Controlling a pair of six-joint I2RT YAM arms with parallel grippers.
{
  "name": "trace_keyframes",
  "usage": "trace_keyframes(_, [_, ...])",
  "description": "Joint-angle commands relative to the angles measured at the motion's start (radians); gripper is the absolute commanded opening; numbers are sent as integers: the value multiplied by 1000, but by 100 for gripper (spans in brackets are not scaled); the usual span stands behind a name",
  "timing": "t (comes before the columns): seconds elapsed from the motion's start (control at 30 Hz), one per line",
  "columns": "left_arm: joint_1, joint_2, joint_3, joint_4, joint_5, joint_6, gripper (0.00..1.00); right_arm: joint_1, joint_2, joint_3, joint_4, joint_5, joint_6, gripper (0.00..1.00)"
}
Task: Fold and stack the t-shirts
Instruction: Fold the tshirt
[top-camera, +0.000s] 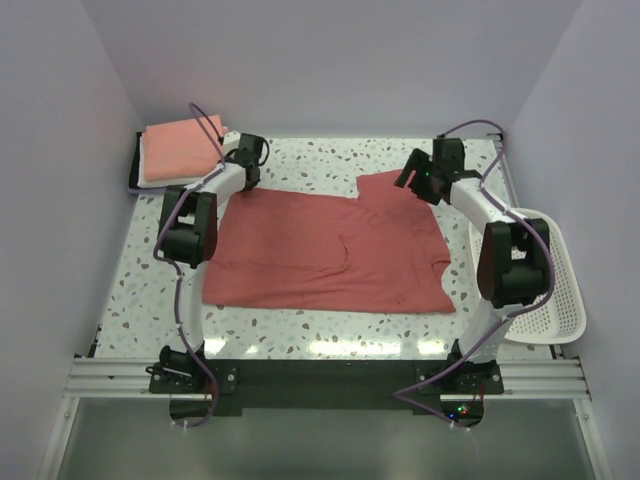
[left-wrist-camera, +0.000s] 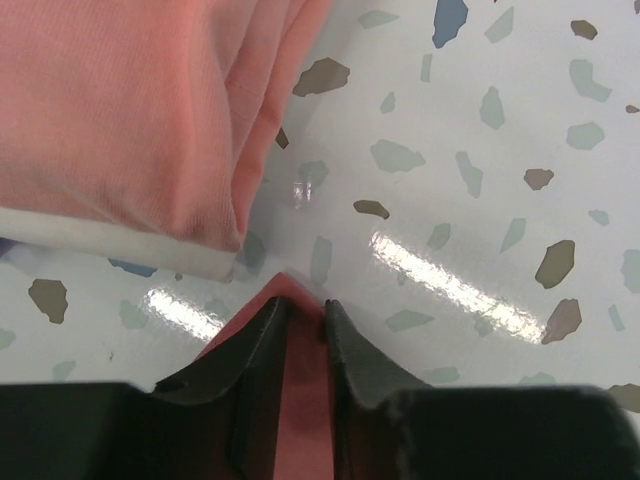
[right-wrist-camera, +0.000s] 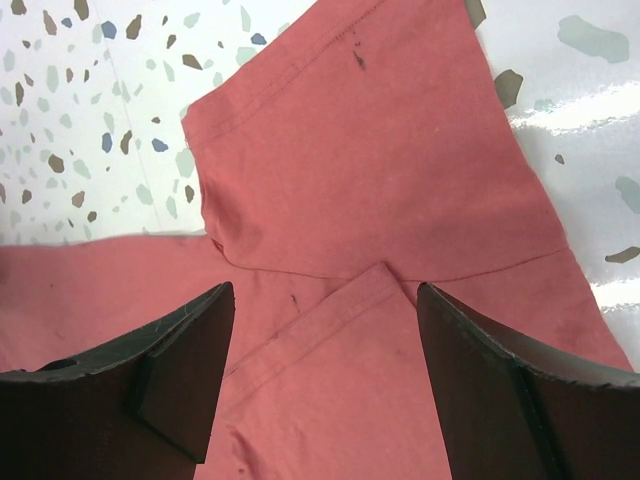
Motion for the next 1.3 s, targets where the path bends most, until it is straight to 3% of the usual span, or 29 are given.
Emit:
trace_keyframes(0.0, [2,0,40,-8,-24,-16,24,5,21,53,21,-2,-23,77])
trace_keyframes(0.27, [5,-18,31,-6,-24,-3,0,-1,130,177,-11,43,-54,77])
trace_keyframes(0.8, [37,-75,-36,30,2,29,0,-12,408,486,-74,342,-8,71])
trace_keyframes(1.27, [42,-89,-64,73,33,55,0,-12,649,777,-155,308,15,56])
